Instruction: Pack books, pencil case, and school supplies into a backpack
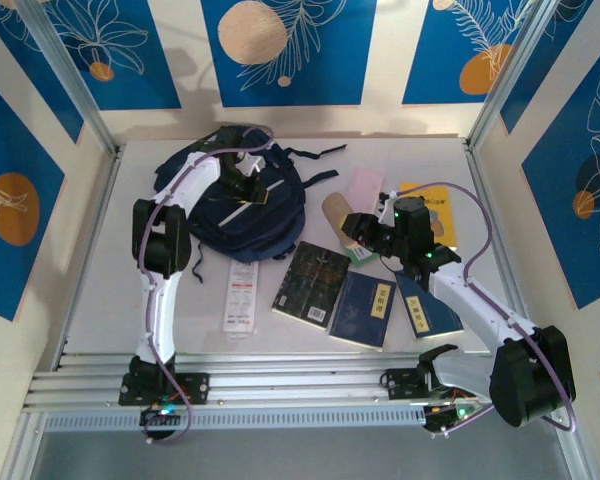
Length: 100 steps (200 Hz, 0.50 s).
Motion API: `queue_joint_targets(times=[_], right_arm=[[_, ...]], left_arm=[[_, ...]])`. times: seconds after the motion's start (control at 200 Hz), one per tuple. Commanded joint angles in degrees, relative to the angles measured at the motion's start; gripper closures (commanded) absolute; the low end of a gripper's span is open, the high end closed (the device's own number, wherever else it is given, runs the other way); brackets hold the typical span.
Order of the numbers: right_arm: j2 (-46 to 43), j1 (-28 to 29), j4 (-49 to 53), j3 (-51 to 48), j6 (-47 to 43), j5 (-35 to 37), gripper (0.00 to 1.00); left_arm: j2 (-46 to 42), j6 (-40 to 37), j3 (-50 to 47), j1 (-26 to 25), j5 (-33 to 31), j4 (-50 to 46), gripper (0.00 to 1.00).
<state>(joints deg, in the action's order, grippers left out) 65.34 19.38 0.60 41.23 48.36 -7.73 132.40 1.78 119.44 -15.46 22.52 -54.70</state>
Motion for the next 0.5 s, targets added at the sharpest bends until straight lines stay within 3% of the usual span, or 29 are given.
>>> queue_joint_targets(times=[0.0,0.11,0.32,0.495], right_arm=[[-1.18,-0.39,-0.64,0.21,-0.63,-1.06,0.62],[-1.31,-0.40,-0.44,0.48,-0.63,-1.16,0.62],[-2.06,-0.31,0.34,0.59,-0.38,-0.60,0.62],[-2.06,0.39,1.05,1.28,-0.19,1.32,0.63]], left_arm=[[0.46,0.60,1.28,1.13,6.96,-1.00,0.84],[-0.20,2.64,-0.01,2.28,10.10,0.44,1.00],[-7.11,10.11,-0.71,5.53,12.80,6.23,1.00],[-14.30,16.32,1.32,8.18,3.98,9.14,1.00]])
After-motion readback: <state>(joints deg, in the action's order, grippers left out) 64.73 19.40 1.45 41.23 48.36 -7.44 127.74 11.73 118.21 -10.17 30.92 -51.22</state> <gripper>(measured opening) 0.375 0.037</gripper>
